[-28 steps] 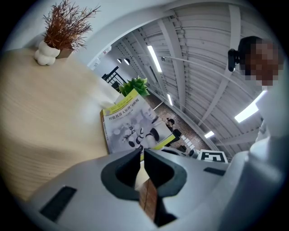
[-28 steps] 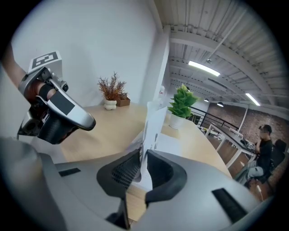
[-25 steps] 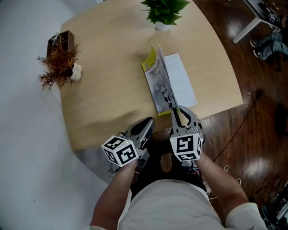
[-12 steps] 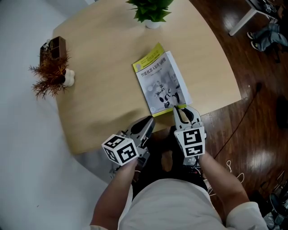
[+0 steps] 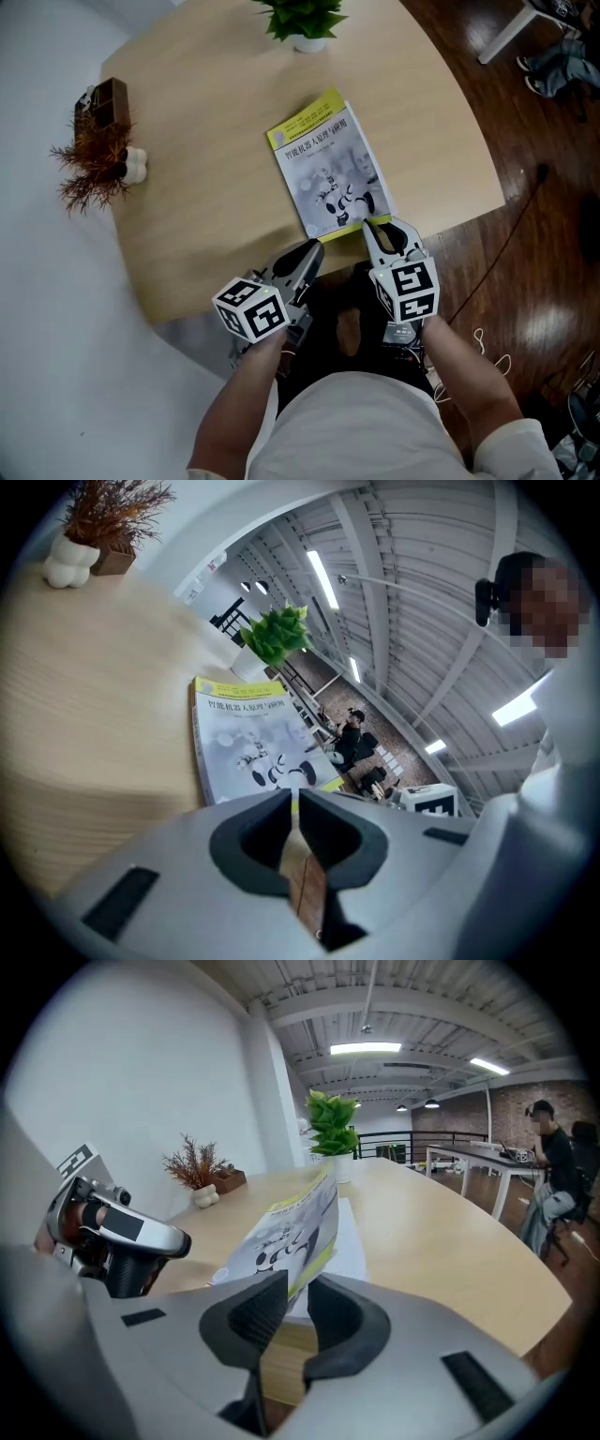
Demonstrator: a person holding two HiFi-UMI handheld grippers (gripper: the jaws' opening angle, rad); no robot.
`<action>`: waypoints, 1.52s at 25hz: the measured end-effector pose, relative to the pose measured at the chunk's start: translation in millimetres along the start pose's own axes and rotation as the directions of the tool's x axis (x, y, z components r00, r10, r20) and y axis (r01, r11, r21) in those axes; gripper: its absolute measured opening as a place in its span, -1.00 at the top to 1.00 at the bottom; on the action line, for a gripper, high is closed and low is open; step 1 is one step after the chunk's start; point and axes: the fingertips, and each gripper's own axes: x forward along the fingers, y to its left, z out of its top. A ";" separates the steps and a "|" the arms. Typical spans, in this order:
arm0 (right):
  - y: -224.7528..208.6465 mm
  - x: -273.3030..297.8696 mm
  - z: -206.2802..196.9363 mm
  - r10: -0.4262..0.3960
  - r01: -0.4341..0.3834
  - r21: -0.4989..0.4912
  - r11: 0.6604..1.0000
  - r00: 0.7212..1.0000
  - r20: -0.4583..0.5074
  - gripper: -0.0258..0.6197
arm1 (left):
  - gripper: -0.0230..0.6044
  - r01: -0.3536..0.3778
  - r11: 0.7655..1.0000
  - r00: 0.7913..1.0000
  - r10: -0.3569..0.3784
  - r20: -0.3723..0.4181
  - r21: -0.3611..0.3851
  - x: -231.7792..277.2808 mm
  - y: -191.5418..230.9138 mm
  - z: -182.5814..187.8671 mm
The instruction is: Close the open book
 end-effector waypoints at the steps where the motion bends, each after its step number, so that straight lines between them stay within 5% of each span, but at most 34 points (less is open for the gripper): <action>1: -1.4 0.3 -0.6 0.002 -0.002 0.006 1.000 1.000 -0.001 0.78 | 0.93 -0.003 1.000 1.000 0.003 -0.004 0.000 1.5 0.9 -0.7; 38: -30.8 -12.4 -11.2 -0.067 0.067 0.039 0.997 0.998 -0.001 0.74 | 0.93 -0.017 1.000 1.000 0.017 -0.016 -0.001 17.6 -2.9 -8.0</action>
